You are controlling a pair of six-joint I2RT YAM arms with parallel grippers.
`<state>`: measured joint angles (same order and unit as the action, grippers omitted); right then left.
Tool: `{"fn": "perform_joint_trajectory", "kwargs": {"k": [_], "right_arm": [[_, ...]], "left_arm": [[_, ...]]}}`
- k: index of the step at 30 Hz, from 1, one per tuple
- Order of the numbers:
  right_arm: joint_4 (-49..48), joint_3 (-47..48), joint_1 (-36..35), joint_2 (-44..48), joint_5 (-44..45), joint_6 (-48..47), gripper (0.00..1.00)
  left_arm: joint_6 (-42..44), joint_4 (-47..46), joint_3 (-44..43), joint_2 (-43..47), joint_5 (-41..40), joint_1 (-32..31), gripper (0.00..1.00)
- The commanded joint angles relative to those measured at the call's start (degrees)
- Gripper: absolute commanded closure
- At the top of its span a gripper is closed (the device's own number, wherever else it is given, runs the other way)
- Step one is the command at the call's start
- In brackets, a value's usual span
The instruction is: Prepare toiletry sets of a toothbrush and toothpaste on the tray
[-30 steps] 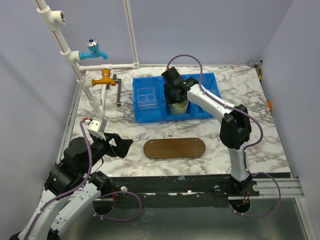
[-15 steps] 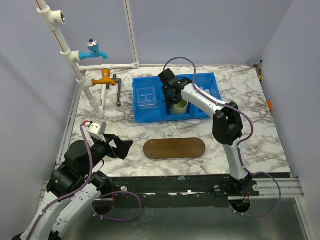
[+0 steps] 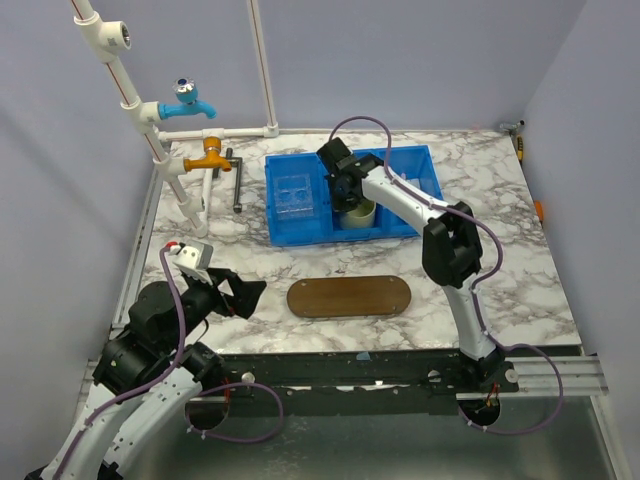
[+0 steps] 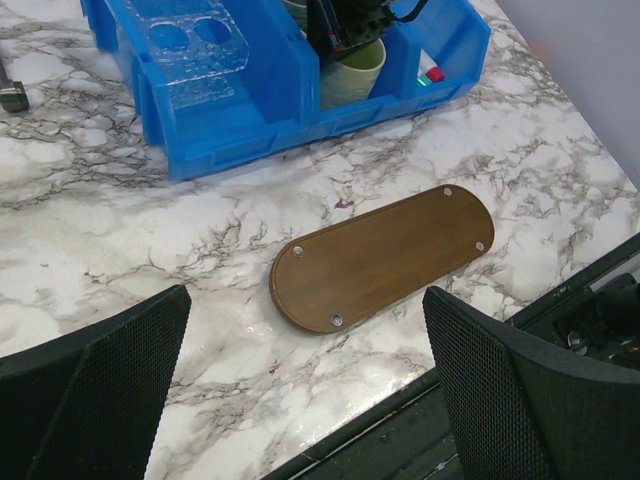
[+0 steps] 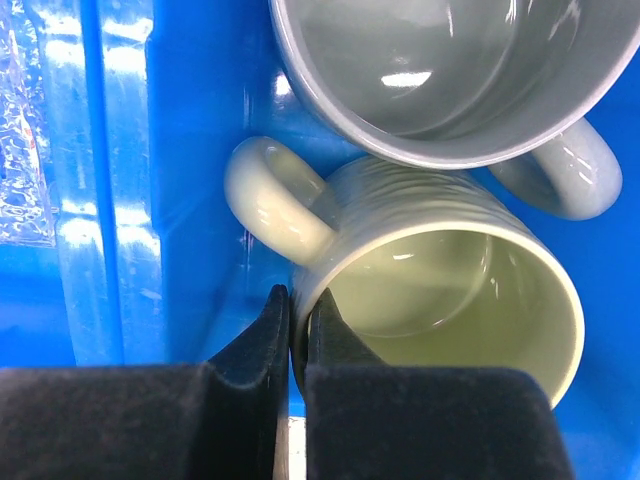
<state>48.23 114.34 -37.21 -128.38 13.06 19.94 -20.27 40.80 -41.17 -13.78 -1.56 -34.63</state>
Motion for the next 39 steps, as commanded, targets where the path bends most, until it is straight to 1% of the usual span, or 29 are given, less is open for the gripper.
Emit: {"fn": "perform_joint_trajectory", "kwargs": {"k": [1,7,19,25,31,39], "right_arm": [[1.9,3.4,0.6,-2.1,-0.2,-1.8,1.00],[2.0,5.6,0.6,0.0,0.8,-2.0,1.00],[5.1,11.5,0.6,4.6,7.9,-2.2,1.00],[6.9,12.7,0.6,8.2,7.3,-2.3,1.00],[7.5,8.4,0.5,14.9,6.3,-3.1,1.00],[6.1,-2.8,-1.6,26.9,3.5,-6.3,1.00]], "left_arm": [[0.8,-1.0,0.7,-0.5,-0.7,-0.2,0.01],[0.9,-0.9,0.7,-0.8,-0.8,-0.2,0.01],[0.9,-0.9,0.7,-1.1,-0.9,-0.2,0.01],[0.9,-0.9,0.7,-1.1,-1.0,-0.2,0.01],[0.9,-0.9,0.7,-0.9,-1.1,-0.2,0.01],[0.9,-0.8,0.7,-1.1,-1.2,-0.2,0.01]]}}
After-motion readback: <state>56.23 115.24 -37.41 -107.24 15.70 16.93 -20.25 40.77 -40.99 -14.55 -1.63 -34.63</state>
